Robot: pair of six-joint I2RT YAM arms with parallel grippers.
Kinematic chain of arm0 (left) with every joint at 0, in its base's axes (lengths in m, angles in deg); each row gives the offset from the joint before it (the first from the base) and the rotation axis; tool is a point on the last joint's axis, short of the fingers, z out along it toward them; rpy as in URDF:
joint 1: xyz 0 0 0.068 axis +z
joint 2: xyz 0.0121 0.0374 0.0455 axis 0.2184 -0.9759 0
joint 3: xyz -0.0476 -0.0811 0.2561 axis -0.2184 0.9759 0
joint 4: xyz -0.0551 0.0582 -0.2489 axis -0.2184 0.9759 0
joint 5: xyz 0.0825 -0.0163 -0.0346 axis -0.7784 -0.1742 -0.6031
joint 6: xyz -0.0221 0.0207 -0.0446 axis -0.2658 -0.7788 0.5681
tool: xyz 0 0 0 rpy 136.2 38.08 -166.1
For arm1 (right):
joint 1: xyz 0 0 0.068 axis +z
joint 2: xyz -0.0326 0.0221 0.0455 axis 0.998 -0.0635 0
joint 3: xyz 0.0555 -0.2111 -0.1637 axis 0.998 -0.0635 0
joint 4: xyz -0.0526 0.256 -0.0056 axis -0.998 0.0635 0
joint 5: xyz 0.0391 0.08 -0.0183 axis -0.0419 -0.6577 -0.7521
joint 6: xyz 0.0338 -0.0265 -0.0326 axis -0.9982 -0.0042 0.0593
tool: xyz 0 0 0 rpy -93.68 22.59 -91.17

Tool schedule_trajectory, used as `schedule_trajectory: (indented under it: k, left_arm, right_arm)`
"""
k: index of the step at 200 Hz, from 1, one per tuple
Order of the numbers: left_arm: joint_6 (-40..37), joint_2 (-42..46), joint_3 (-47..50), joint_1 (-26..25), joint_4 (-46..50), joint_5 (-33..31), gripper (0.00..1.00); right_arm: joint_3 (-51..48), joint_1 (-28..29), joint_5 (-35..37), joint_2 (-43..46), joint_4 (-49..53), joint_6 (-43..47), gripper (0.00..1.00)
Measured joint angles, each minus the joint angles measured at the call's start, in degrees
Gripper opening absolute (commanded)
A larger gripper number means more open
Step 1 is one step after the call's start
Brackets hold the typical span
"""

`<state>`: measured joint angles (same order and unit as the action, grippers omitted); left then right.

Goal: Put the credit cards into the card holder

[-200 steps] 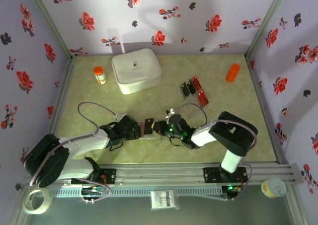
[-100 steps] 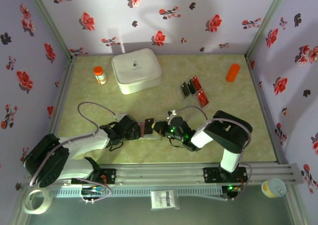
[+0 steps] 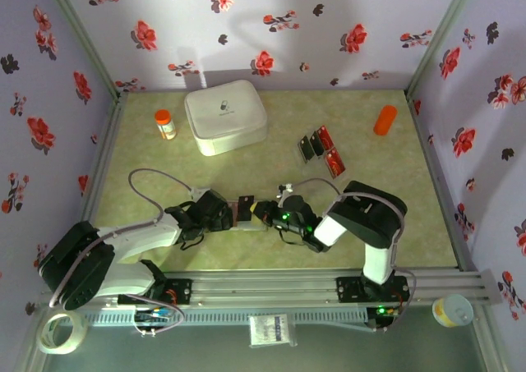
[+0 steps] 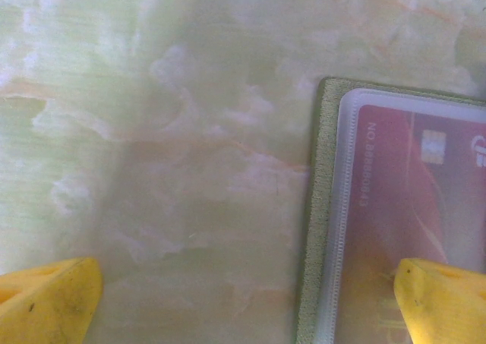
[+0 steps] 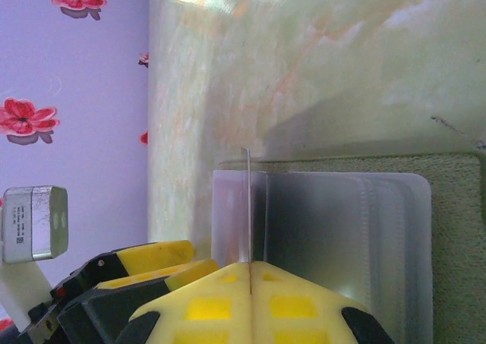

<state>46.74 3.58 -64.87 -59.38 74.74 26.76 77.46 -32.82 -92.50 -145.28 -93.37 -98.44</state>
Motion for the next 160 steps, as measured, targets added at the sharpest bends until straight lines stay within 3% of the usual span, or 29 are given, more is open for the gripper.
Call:
schedule_trajectory:
  k: [95,160]
  left_arm:
    - [0.0,0.0,0.0,-0.02,0.0,0.0,1.0]
    - [0.0,0.0,0.0,0.0,0.0,0.02,1.0]
  right_arm:
    - [-0.66,0.07,0.09,-0.72,-1.31,-0.46,0.0]
    - [0.02,1.14,1.68,3.63,7.93,0.26,0.0]
